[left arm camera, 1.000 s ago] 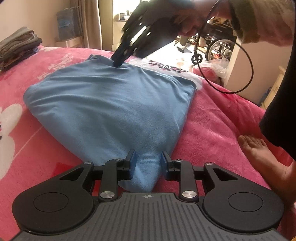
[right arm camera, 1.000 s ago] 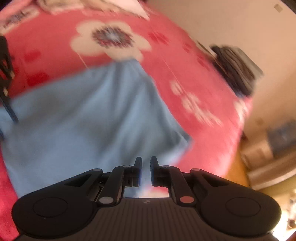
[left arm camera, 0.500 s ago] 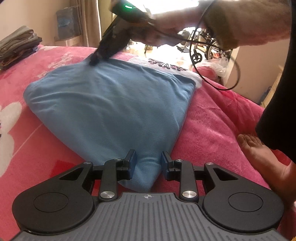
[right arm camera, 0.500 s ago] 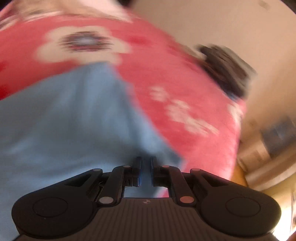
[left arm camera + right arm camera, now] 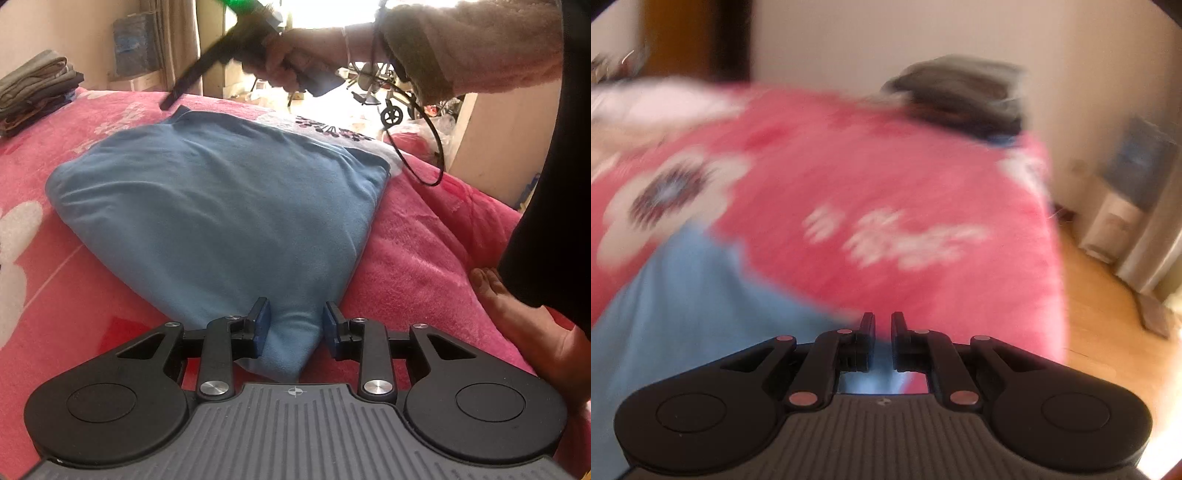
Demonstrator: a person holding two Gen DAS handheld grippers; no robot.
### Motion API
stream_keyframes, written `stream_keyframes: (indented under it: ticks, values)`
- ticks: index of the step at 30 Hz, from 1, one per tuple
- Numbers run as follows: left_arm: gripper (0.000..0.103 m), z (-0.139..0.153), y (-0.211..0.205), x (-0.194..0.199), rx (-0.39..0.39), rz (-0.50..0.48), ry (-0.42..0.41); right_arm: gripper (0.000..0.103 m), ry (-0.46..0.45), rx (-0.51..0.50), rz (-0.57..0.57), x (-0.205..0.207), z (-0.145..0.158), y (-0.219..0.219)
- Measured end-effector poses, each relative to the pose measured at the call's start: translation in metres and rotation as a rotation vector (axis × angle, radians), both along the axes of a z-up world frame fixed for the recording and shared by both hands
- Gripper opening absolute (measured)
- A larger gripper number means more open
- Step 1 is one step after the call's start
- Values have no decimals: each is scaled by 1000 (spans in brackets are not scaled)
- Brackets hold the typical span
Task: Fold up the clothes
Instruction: 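Smooth the shirt's collar edge with the right gripper, then lift away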
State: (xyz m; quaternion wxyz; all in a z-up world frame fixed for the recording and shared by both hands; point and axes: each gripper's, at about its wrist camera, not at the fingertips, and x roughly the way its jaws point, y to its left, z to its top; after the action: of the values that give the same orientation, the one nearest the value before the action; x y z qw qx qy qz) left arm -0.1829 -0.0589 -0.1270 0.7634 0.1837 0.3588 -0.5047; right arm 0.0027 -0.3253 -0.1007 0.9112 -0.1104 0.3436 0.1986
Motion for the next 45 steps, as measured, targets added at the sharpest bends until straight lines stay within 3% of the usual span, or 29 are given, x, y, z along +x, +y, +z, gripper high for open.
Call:
stream_keyframes:
  ticks: [6, 9, 10, 11, 14, 17, 18, 20, 23, 25, 29, 30, 33, 36, 39, 45]
  values:
    - [33, -1, -1, -1, -3, 13, 6, 8, 114, 25, 422, -16, -8, 59]
    - [34, 0, -2, -1, -3, 22, 4, 3, 87, -1, 312, 5, -19, 58]
    - [34, 0, -3, -1, -4, 26, 5, 5, 62, 8, 219, 12, -15, 50]
    - [35, 0, -3, -1, -5, 30, 6, 6, 54, 25, 205, 12, -9, 48]
    - [36, 0, -4, -1, -10, 37, 11, 6, 49, 79, 255, 6, 9, 48]
    - [36, 0, -3, 0, -12, 37, 11, 5, 106, 82, 493, -12, 8, 81]
    - [36, 0, -3, -1, -11, 34, 6, 5, 107, 74, 505, -10, 3, 91]
    - [36, 0, -3, -3, -8, 29, -6, 5, 93, 61, 439, 5, -7, 101]
    - [36, 1, -4, -3, -3, 31, -10, 7, 56, 106, 169, 41, -6, 78]
    - [37, 1, -4, -3, -5, 40, -2, 7, 69, 191, 226, 36, 6, 67]
    - [37, 1, -5, -3, -3, 40, -4, 7, 189, 172, 490, 9, -2, 101]
    - [37, 1, -5, -4, 0, 36, -11, 6, 207, 153, 503, 9, -10, 112]
    - [37, 0, -7, -6, 8, 29, -27, 5, 194, 172, 334, 32, -24, 109]
    - [37, 0, -7, -8, 7, 39, -31, 6, 120, 192, 81, 52, -11, 78]
    - [38, 0, -7, -8, 5, 47, -33, 7, 143, 240, 186, 37, 9, 52]
    - [38, -1, -8, -10, 15, 20, -56, 3, 187, 94, 179, 22, -17, 45]
